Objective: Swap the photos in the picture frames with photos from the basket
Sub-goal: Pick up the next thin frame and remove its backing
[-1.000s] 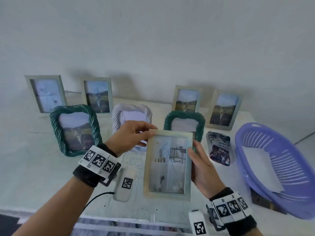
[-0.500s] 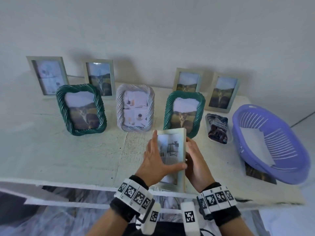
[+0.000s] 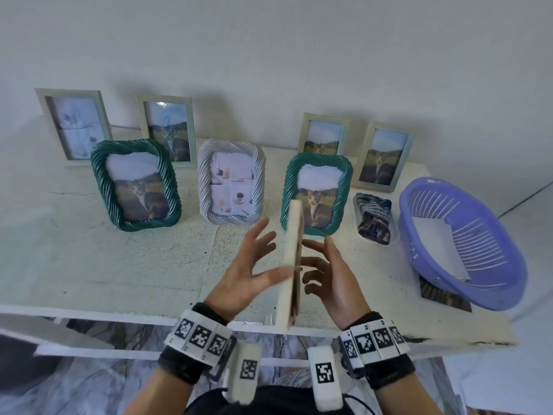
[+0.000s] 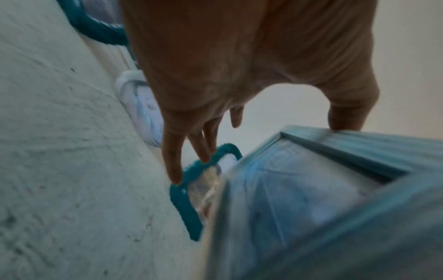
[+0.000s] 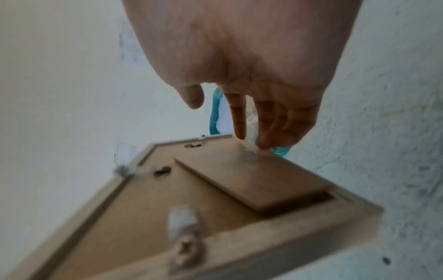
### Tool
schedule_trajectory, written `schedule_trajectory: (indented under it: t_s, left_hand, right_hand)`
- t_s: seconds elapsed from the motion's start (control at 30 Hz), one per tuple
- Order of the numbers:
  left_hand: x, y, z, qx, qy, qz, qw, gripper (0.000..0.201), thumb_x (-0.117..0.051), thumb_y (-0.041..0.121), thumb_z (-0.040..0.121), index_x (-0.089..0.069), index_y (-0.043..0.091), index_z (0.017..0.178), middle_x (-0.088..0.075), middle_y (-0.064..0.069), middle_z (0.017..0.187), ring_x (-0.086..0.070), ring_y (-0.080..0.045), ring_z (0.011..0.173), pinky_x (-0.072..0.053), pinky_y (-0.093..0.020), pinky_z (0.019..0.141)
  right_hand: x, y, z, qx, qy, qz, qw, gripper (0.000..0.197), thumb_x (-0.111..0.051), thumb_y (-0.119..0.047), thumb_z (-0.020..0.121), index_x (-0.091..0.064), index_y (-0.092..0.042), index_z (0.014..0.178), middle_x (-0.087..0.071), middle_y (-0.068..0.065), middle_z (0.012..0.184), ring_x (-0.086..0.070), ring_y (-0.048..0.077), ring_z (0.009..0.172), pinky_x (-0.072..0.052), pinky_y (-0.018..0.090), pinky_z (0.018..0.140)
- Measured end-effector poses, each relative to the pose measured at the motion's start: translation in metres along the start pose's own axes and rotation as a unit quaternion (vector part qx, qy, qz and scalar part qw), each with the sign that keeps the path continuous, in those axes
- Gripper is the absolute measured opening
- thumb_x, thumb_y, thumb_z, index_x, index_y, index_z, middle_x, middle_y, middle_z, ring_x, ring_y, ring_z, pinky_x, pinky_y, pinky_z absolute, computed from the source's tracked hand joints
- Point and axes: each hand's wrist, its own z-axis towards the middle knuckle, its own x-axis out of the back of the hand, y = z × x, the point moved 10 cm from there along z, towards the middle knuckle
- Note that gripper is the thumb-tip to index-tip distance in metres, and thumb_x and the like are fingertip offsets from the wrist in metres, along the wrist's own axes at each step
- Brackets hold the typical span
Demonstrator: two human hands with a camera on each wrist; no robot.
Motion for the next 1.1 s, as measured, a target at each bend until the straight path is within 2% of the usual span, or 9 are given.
schedule_trajectory:
  t_s: [0.13,0.23,0.33,0.43,0.53,0.7,0.83,0.93,1.1]
  left_hand:
    - [0.042,-0.020,-0.005,0.006,0.068,-0.088,0.994,0.065,-0.079,0.032,0.069,-0.056,0.019,0.128,-0.065,-0.012,0.117,-0.064,-0.031,0.104,-0.056,-0.046,0.084]
    - [0.054,-0.043,-0.008,0.033,0.100,-0.037,0.994,0.042,-0.074,0.013,0.080,-0.063,0.019,0.120,-0.066,-0.009,0.098,-0.064,-0.024,0.091,-0.058,-0.034,0.071]
    - [0.056,-0.062,-0.007,0.066,0.132,0.042,0.988,0.042,-0.064,-0.002,0.089,-0.061,0.020,0.124,-0.067,-0.005,0.100,-0.065,-0.017,0.090,-0.058,-0.029,0.066]
    - [0.056,-0.073,-0.005,0.068,0.153,0.122,0.978,0.036,-0.064,0.001,0.089,-0.064,0.022,0.118,-0.071,-0.003,0.101,-0.068,-0.017,0.095,-0.061,-0.032,0.070]
    - [0.055,-0.075,-0.004,0.057,0.168,0.214,0.960,0.031,-0.067,0.008,0.087,-0.068,0.014,0.118,-0.073,0.000,0.099,-0.068,-0.007,0.092,-0.059,-0.033,0.081]
    - [0.049,-0.065,-0.002,0.035,0.173,0.274,0.945,0.035,-0.077,0.019,0.080,-0.068,0.015,0.114,-0.069,0.007,0.093,-0.062,0.006,0.084,-0.043,0.000,0.070]
    - [0.049,-0.066,0.001,0.032,0.174,0.304,0.936,0.033,-0.079,0.024,0.079,-0.066,0.014,0.107,-0.069,0.002,0.094,-0.062,0.000,0.083,-0.045,-0.004,0.068]
    - [0.049,-0.066,0.002,0.033,0.187,0.309,0.932,0.029,-0.079,0.027,0.079,-0.067,0.014,0.103,-0.069,0.002,0.089,-0.063,-0.007,0.081,-0.053,-0.021,0.076]
    - [0.047,-0.062,0.003,0.023,0.218,0.351,0.910,0.023,-0.075,0.032,0.081,-0.066,0.014,0.093,-0.066,0.004,0.078,-0.060,-0.010,0.071,-0.039,-0.009,0.061]
  right_hand:
    - [0.020,-0.005,0.000,0.056,0.031,-0.088,0.994,0.036,-0.041,-0.041,0.100,-0.070,-0.021,0.111,-0.073,0.003,0.096,-0.067,0.016,0.081,-0.050,0.025,0.063]
    - [0.031,-0.002,0.002,0.092,0.051,-0.186,0.977,0.027,-0.047,-0.037,0.099,-0.071,-0.026,0.107,-0.073,-0.003,0.102,-0.068,0.018,0.097,-0.056,0.034,0.077]
    - [0.036,0.002,0.004,0.117,0.057,-0.290,0.948,0.022,-0.052,-0.028,0.098,-0.070,-0.025,0.110,-0.070,-0.012,0.106,-0.064,0.005,0.101,-0.053,0.037,0.092]
    - [0.034,0.000,0.002,0.158,0.056,-0.384,0.908,0.022,-0.053,-0.019,0.098,-0.068,-0.018,0.114,-0.068,-0.012,0.105,-0.061,-0.004,0.096,-0.052,0.020,0.086]
    - [0.030,0.002,0.002,0.182,0.060,-0.446,0.874,0.021,-0.055,-0.015,0.096,-0.069,-0.013,0.111,-0.069,-0.007,0.099,-0.061,-0.001,0.089,-0.046,0.008,0.076]
    - [0.019,0.003,0.000,0.244,0.067,-0.523,0.814,0.015,-0.062,-0.010,0.090,-0.073,-0.011,0.102,-0.069,0.004,0.092,-0.059,0.011,0.079,-0.041,0.007,0.071]
    - [0.014,0.007,0.002,0.240,0.060,-0.555,0.794,0.015,-0.063,-0.012,0.089,-0.073,-0.012,0.100,-0.062,0.005,0.088,-0.053,0.013,0.073,-0.034,0.007,0.066]
    - [0.013,0.009,0.004,0.227,0.043,-0.572,0.787,0.008,-0.065,-0.016,0.087,-0.070,-0.012,0.092,-0.058,0.003,0.086,-0.053,0.015,0.075,-0.033,0.007,0.064]
    - [0.016,0.007,0.010,0.219,0.024,-0.583,0.782,0.005,-0.067,-0.017,0.087,-0.064,-0.014,0.084,-0.051,-0.003,0.082,-0.049,0.012,0.071,-0.032,0.006,0.059]
